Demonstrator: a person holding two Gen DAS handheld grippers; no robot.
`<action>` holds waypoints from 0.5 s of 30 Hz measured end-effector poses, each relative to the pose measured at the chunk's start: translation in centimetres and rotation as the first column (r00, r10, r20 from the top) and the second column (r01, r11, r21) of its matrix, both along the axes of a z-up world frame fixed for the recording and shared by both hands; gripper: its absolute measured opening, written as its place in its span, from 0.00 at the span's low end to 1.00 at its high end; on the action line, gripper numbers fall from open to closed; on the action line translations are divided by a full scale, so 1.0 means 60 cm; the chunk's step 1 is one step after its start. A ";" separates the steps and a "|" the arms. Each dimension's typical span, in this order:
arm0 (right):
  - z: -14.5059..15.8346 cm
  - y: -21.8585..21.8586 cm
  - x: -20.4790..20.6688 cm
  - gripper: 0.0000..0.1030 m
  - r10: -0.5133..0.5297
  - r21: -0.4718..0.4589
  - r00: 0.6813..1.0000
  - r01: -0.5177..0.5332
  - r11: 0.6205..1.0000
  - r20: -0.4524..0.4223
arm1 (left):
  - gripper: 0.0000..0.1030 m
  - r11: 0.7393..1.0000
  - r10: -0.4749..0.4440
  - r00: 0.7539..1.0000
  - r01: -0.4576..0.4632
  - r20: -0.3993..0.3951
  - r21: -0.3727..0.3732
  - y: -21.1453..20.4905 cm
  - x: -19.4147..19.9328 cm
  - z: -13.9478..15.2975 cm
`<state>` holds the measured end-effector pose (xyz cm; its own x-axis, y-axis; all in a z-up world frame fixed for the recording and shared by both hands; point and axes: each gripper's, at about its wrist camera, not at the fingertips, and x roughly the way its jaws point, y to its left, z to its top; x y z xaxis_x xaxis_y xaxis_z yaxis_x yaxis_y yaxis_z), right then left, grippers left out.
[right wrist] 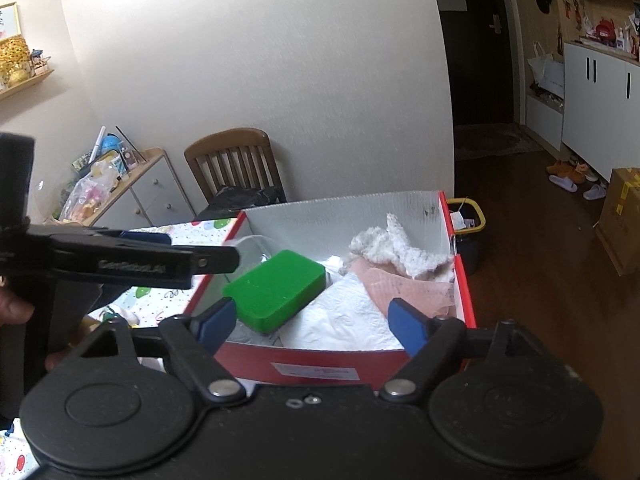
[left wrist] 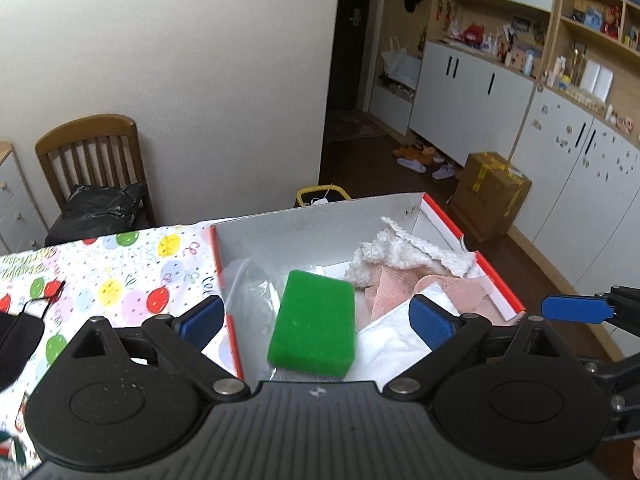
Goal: Organize soft objects
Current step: 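Open the right gripper to drop the tissue while the left lowers and releases the sponge, then withdraw both grippers from the box back over the table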
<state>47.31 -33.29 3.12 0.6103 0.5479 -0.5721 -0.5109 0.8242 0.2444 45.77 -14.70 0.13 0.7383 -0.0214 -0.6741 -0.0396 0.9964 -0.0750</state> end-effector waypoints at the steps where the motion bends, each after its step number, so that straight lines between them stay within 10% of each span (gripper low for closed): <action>1: 0.004 -0.001 -0.005 0.83 0.002 0.002 1.000 -0.002 1.000 0.004 | 0.96 1.000 0.000 1.000 0.000 0.002 -0.010 0.004 -0.009 0.004; 15: 0.056 0.036 -0.089 0.99 0.096 0.022 0.992 -0.098 0.995 0.079 | 0.96 0.998 0.031 0.996 -0.026 0.084 -0.066 0.069 -0.178 0.046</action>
<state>41.96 -31.11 6.47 0.5955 0.6206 -0.5102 -0.6065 0.7637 0.2211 35.08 -10.55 2.91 0.7941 -0.0409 -0.6064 -0.0587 0.9879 -0.1434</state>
